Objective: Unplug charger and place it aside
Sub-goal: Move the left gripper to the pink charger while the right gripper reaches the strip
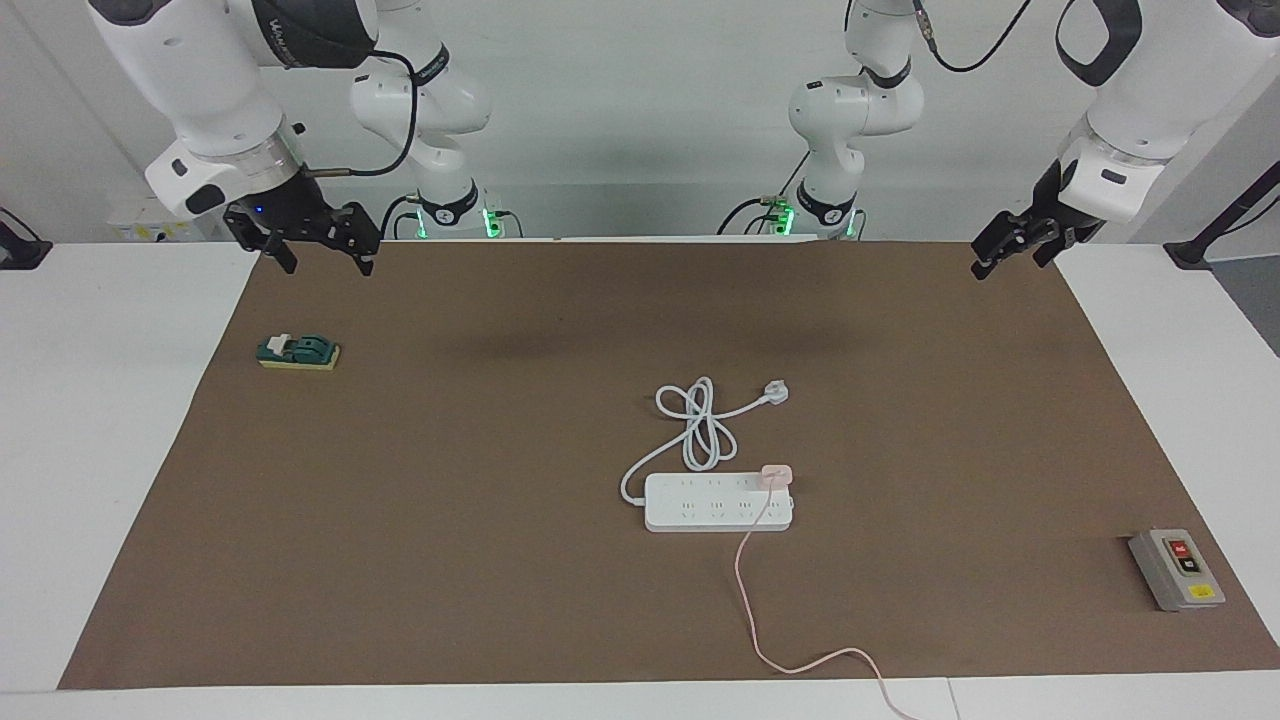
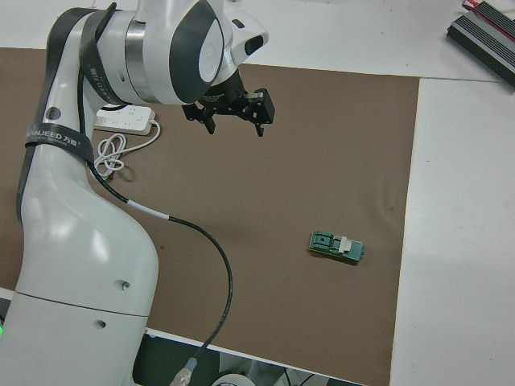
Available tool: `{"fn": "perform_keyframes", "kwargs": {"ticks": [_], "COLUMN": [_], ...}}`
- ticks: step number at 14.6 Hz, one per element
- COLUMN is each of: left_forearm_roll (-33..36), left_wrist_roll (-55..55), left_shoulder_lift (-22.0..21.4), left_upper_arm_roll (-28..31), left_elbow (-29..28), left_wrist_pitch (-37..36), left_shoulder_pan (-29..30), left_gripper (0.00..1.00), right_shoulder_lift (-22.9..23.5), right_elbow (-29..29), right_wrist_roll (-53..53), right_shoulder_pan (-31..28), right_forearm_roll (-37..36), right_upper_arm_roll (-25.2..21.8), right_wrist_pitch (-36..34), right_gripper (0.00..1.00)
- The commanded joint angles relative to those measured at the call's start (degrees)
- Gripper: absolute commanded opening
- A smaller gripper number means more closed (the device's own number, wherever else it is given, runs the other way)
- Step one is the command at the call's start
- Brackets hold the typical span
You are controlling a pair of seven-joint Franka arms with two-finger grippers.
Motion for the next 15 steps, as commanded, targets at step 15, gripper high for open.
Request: {"fn": "perform_keyframes", "kwargs": {"ticks": [15], "left_forearm_roll": [-3.85], "left_wrist_roll": [-74.32], "left_shoulder_lift": [19.25], "left_upper_arm_roll": [-0.74], "left_elbow": [0.91], "left_wrist_pitch": [25.11], "left_shoulder_pan": [-12.60], "left_gripper": [1.00], "right_shoulder_lift": [30.03], "right_elbow": [7.82], "right_wrist_roll": [77.12], "right_shoulder_pan": [14.18], "right_forearm_roll": [39.83], "right_upper_arm_roll": [0.61], "right_wrist_pitch": [27.45], "right_gripper": [1.00]}}
